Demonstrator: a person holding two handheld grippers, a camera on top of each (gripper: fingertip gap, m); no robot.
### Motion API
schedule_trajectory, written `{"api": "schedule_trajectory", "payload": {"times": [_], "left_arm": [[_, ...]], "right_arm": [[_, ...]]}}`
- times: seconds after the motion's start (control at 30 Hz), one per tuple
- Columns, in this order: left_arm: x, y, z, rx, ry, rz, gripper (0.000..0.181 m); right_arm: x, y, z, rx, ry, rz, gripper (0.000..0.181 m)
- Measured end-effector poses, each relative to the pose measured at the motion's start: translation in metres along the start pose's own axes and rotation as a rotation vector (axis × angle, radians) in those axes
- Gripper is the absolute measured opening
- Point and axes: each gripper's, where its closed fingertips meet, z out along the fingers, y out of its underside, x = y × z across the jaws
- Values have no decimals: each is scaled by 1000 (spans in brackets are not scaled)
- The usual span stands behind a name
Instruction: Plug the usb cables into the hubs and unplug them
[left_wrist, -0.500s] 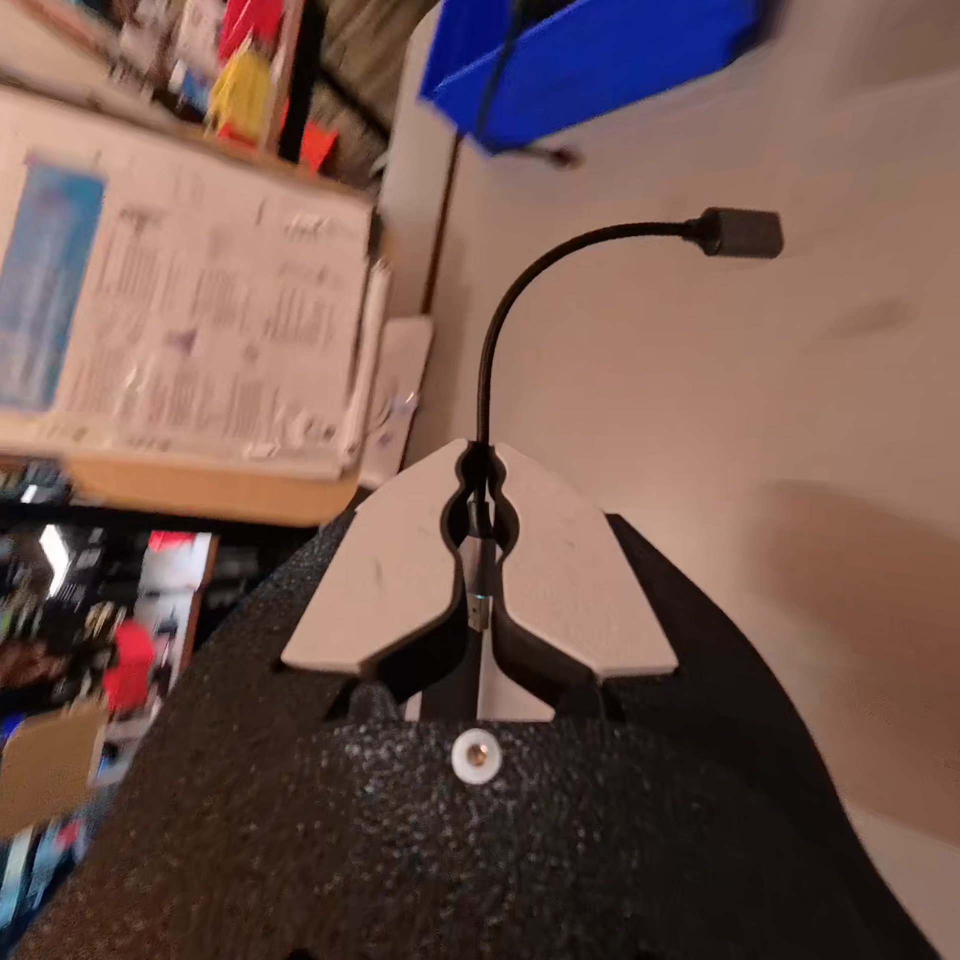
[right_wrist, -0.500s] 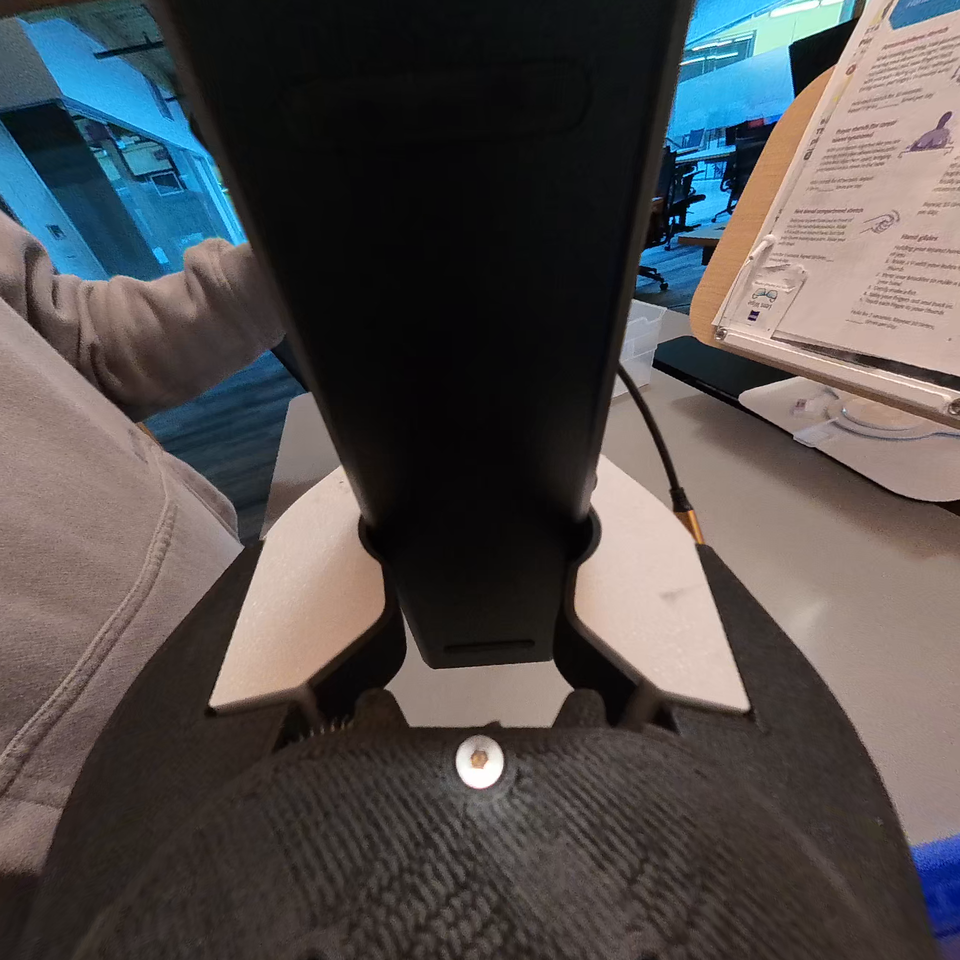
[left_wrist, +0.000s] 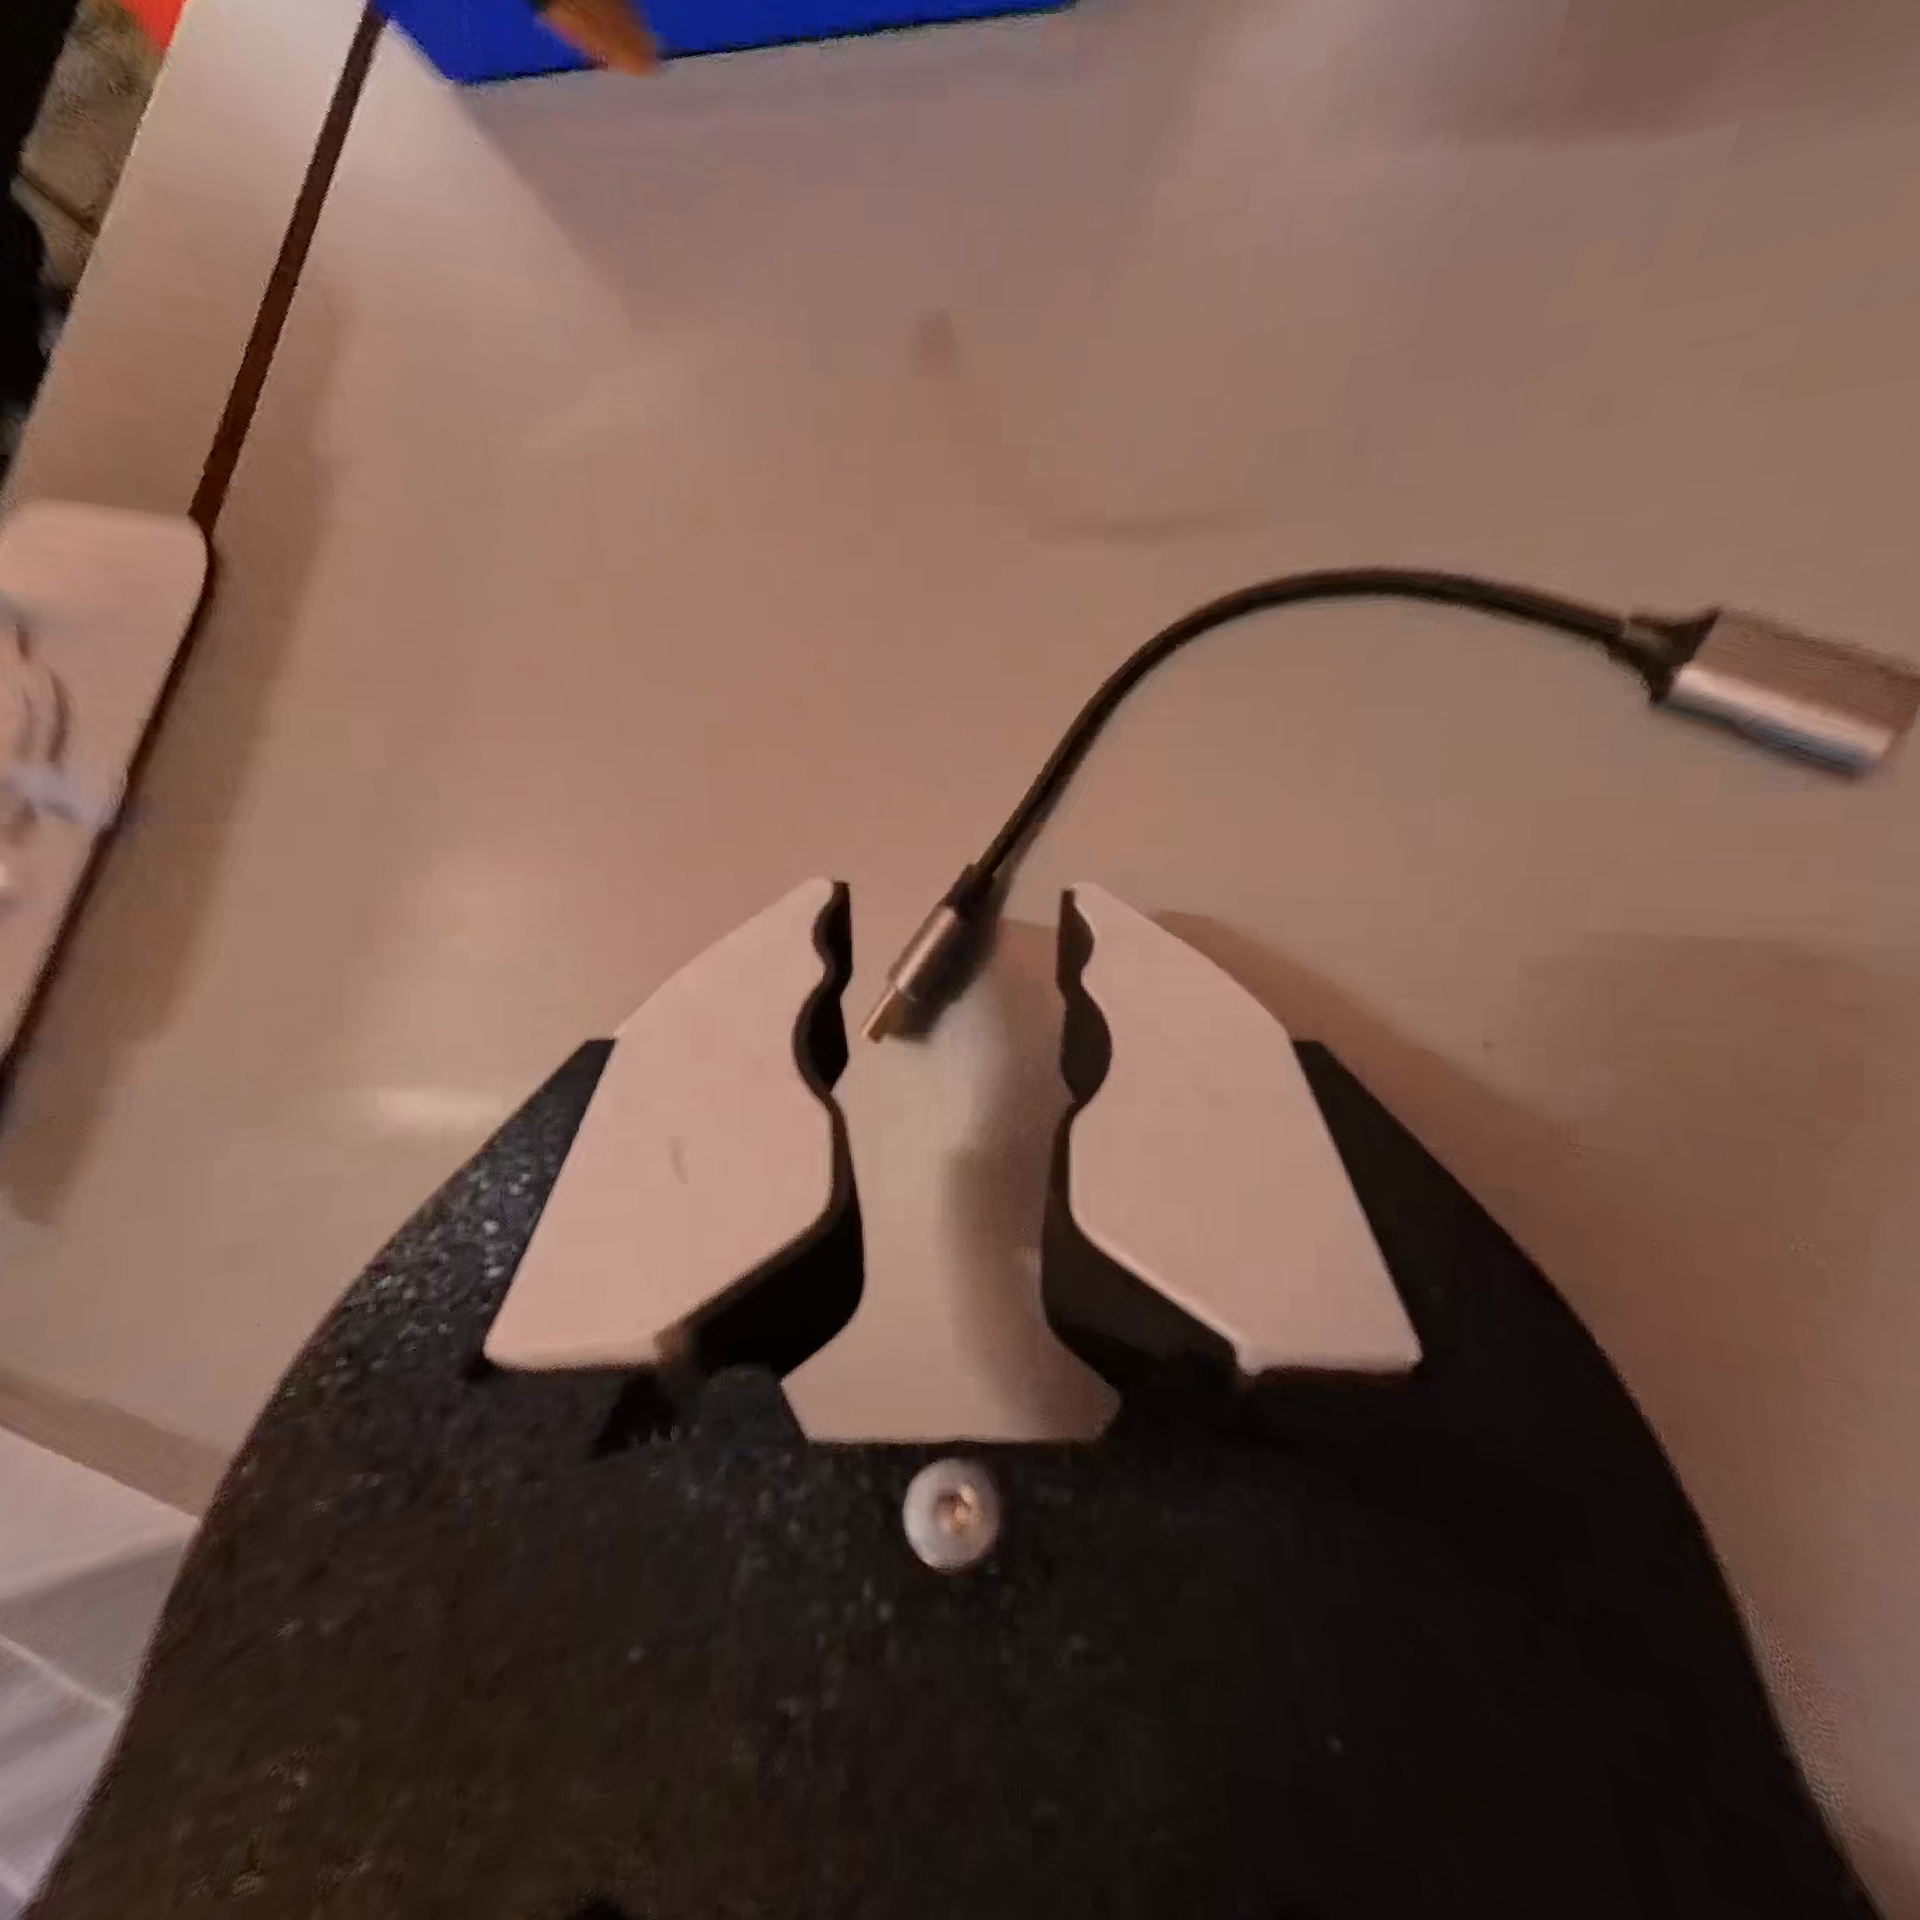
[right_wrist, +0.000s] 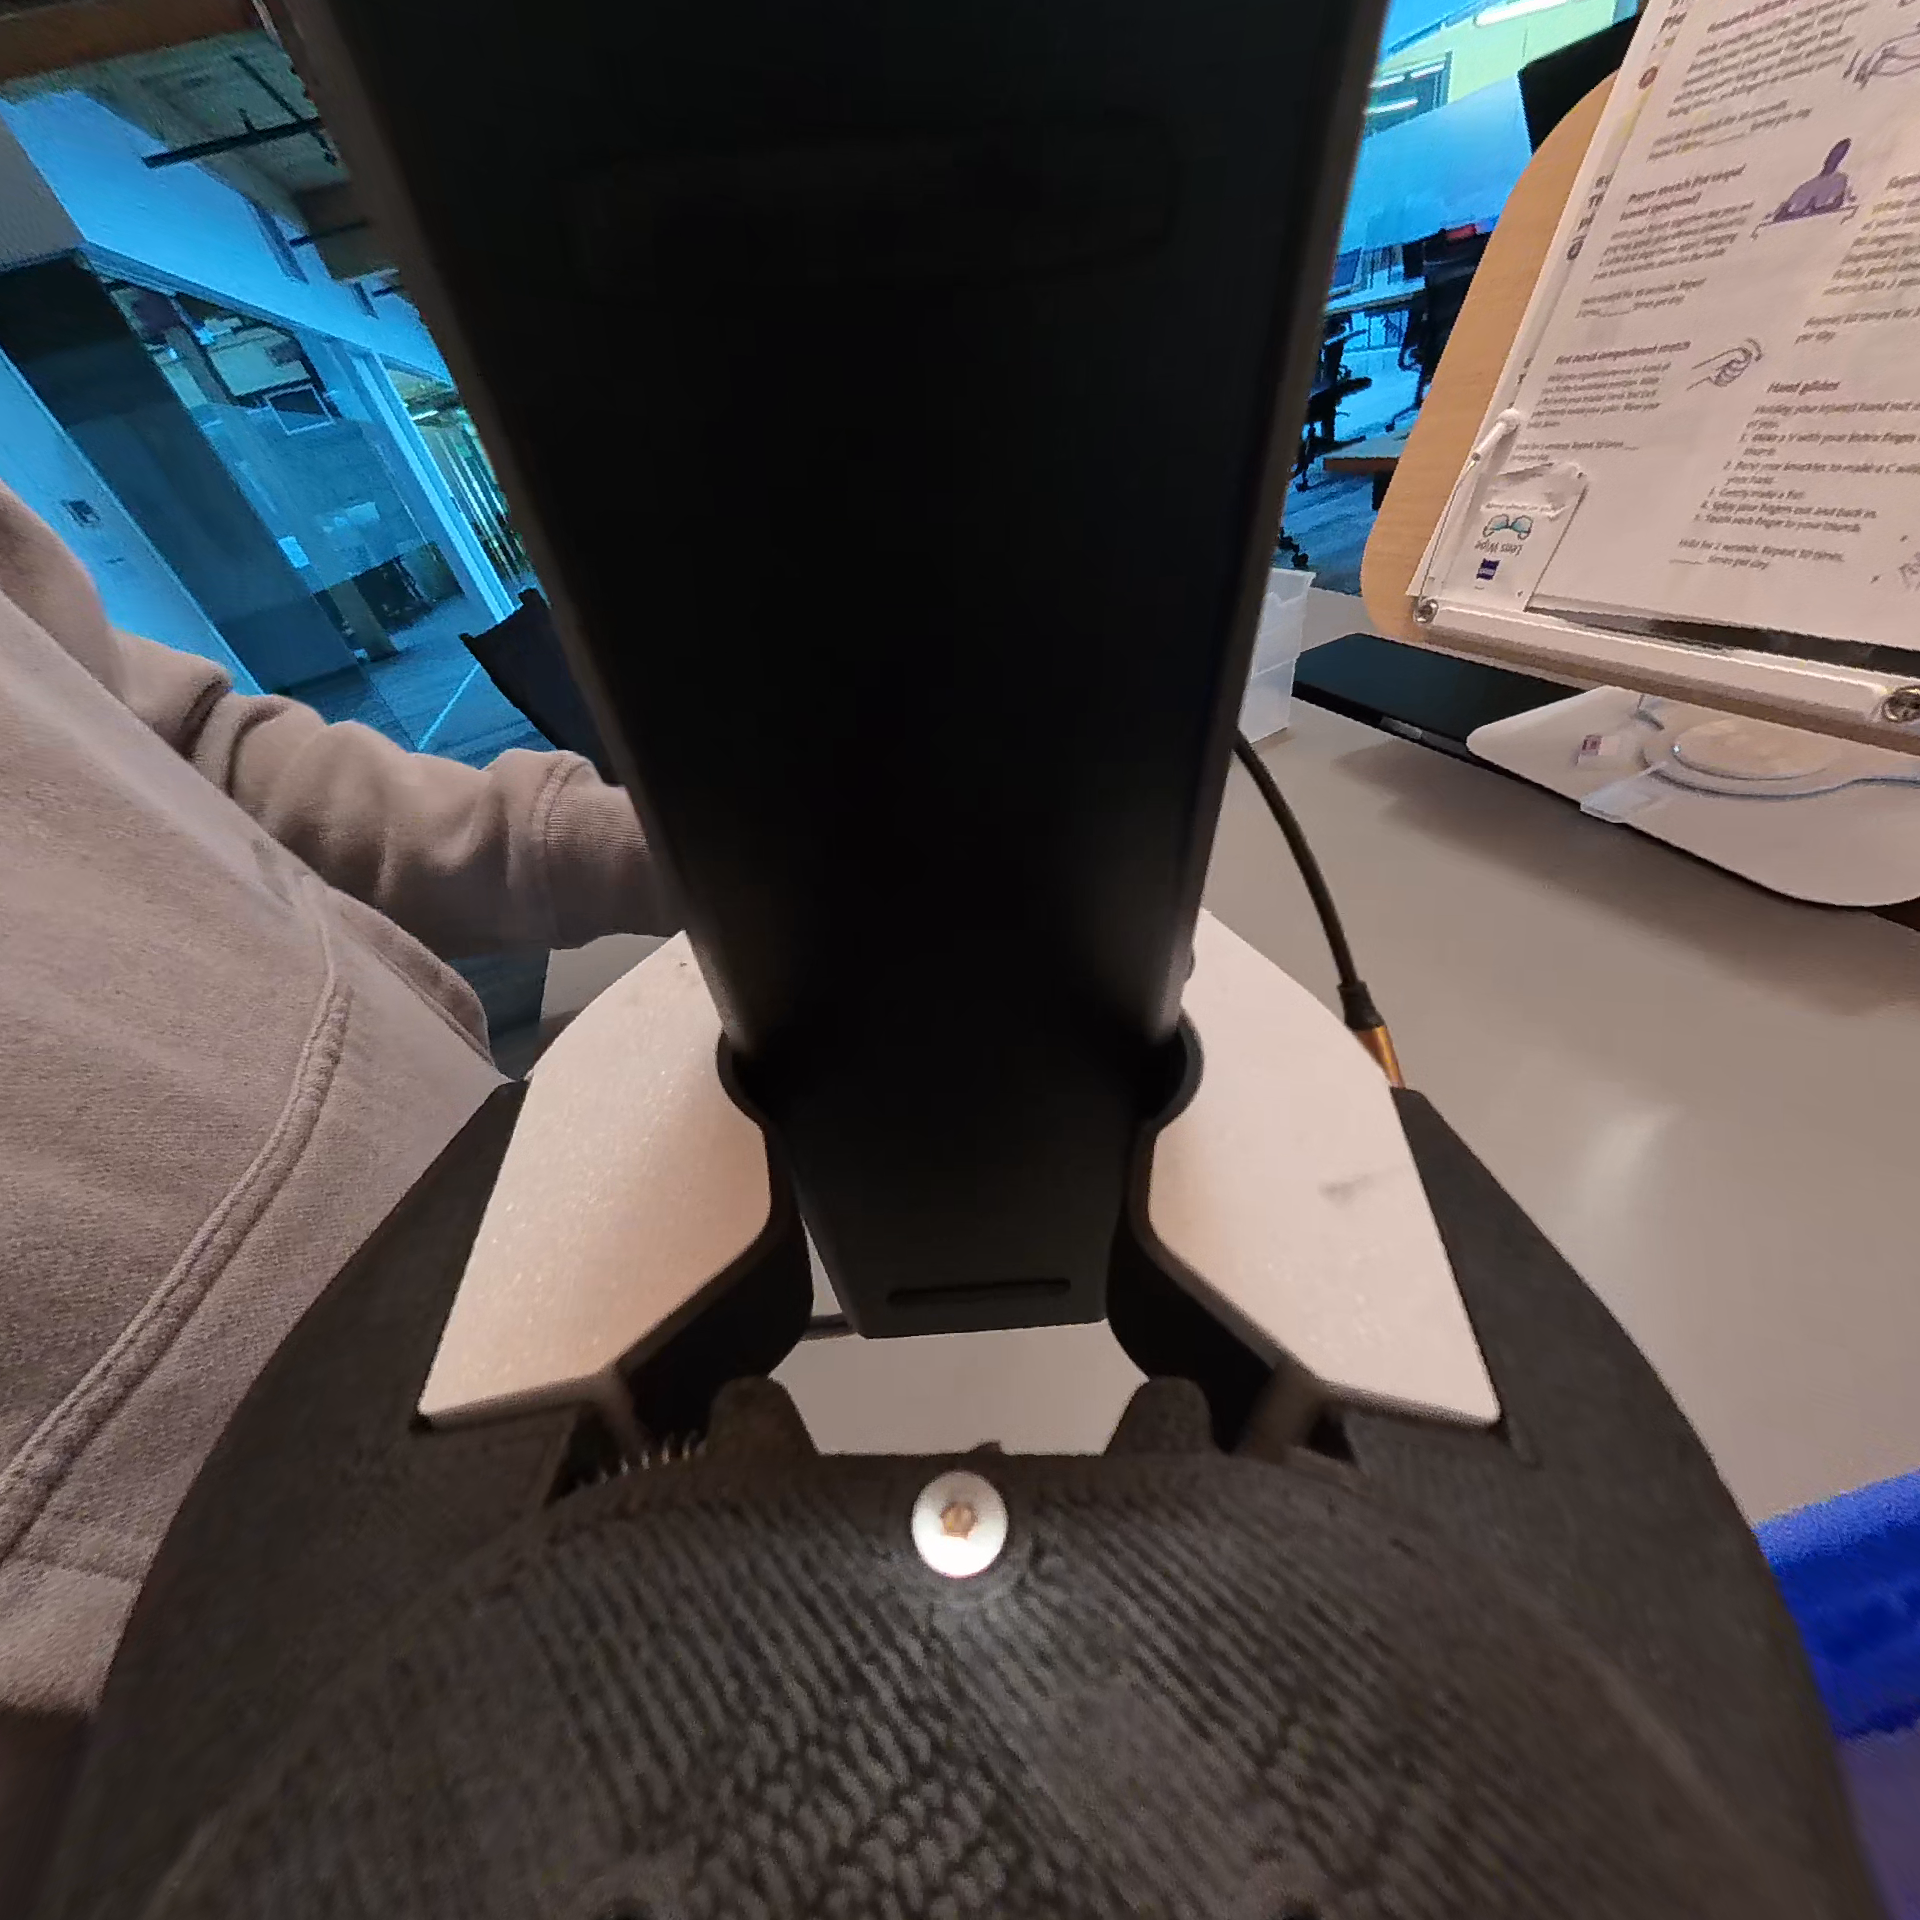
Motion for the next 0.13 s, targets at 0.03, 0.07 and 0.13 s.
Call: {"api": "schedule_trajectory", "payload": {"times": [0.03, 0.07, 0.13], "left_arm": [[-4, -1, -5, 22, -11, -98, 40], [-10, 1, -11, 36, -34, -214, 39], [-20, 13, -20, 10, -92, -472, 36]], "right_arm": [[1, 0, -1, 5, 4, 1, 72], [1, 0, -1, 8, 4, 3, 72], [2, 0, -1, 11, 3, 4, 72]]}}
